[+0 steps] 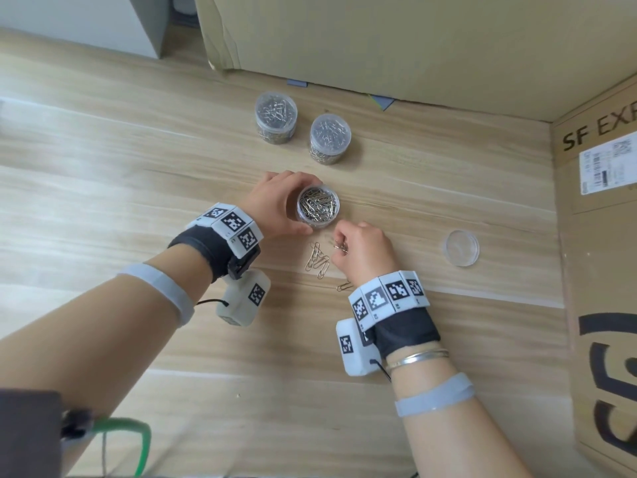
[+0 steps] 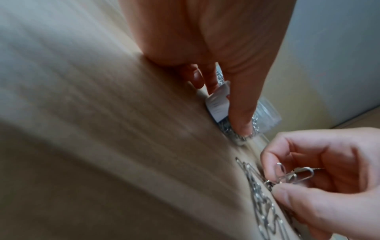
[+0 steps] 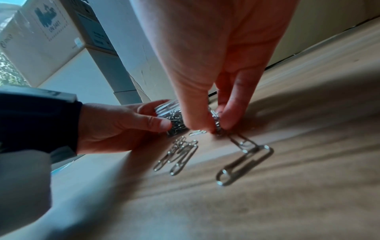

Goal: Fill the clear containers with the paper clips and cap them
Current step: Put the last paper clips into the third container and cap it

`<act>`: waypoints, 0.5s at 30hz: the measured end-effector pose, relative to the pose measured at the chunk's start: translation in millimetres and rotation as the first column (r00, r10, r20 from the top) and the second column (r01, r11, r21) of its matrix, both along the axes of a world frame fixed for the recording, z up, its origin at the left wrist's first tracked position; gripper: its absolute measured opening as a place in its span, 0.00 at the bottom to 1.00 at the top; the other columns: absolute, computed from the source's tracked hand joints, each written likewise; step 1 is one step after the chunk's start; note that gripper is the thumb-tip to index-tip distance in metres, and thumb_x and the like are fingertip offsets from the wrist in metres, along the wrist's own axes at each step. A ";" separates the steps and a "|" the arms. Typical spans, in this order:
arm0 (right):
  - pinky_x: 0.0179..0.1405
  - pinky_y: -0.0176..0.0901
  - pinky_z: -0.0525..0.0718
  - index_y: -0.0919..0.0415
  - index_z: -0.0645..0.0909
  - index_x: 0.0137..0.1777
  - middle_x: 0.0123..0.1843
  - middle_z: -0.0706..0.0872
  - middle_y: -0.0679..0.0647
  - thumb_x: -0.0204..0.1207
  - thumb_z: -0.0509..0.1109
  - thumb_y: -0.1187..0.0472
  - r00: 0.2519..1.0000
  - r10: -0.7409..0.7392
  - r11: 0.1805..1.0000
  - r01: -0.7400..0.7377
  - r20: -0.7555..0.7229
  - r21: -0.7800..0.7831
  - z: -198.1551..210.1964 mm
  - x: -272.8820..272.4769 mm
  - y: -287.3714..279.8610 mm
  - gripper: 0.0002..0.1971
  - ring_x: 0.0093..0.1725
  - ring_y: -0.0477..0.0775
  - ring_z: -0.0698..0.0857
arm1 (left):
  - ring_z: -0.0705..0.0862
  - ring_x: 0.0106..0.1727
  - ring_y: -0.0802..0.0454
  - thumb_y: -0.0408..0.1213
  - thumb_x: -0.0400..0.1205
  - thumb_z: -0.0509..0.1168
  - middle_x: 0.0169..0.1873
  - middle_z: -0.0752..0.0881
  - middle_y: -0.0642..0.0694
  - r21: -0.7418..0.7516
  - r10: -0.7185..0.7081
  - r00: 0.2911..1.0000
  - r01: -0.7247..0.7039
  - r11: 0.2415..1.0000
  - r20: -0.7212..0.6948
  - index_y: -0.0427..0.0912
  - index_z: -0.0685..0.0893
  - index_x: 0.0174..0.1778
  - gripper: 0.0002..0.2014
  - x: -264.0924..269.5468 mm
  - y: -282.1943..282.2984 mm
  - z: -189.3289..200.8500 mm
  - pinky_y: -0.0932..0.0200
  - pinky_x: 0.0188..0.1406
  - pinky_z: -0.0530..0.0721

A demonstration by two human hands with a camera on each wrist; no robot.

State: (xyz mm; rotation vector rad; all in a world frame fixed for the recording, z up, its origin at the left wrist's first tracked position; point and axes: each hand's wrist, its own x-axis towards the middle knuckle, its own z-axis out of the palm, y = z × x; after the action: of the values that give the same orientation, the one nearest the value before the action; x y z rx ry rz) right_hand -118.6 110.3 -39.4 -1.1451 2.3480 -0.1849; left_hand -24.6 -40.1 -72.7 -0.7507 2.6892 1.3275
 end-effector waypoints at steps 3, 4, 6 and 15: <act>0.33 0.39 0.67 0.60 0.79 0.41 0.40 0.82 0.55 0.69 0.66 0.70 1.000 -0.007 0.999 0.007 0.000 0.034 2.3 -3.5 -1.2 0.05 0.36 0.56 0.78 | 0.75 0.66 0.48 0.40 0.60 0.80 0.63 0.80 0.47 0.008 -0.002 1.000 0.002 1.000 -0.007 0.46 0.74 0.65 0.37 0.6 -2.3 -1.9 0.56 0.69 0.60; 0.33 0.39 0.69 0.60 0.80 0.41 0.39 0.84 0.54 0.68 0.67 0.69 1.000 -0.025 0.999 0.025 0.003 0.027 4.0 -5.4 -1.7 0.05 0.37 0.57 0.81 | 0.74 0.66 0.47 0.40 0.60 0.80 0.63 0.80 0.47 0.009 -0.002 1.000 0.002 1.000 -0.010 0.46 0.74 0.65 0.37 0.9 -3.0 -1.9 0.56 0.69 0.60; 0.34 0.40 0.76 0.58 0.81 0.39 0.37 0.86 0.53 0.69 0.68 0.67 0.996 -0.084 0.996 0.084 -0.007 -0.040 11.9 -9.8 -3.4 0.04 0.38 0.56 0.84 | 0.74 0.66 0.47 0.41 0.60 0.80 0.63 0.80 0.47 0.010 -0.008 1.000 0.008 1.000 -0.016 0.47 0.74 0.65 0.37 0.5 -2.7 -3.6 0.56 0.68 0.60; 0.49 0.49 0.84 0.54 0.82 0.50 0.44 0.88 0.51 0.68 0.76 0.58 0.987 -0.141 0.959 0.156 0.078 -0.237 38.1 -7.2 -36.4 0.11 0.43 0.55 0.86 | 0.76 0.65 0.47 0.40 0.60 0.80 0.62 0.81 0.46 -0.022 -0.027 0.998 0.026 0.999 -0.052 0.43 0.74 0.65 0.37 -0.3 -3.1 -4.6 0.58 0.65 0.59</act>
State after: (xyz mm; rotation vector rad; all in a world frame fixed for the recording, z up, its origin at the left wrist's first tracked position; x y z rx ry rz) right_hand -125.8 74.0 -1.3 -1.0544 2.4061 -0.5672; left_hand -24.9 -43.2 -77.3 -0.6896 2.7484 1.3330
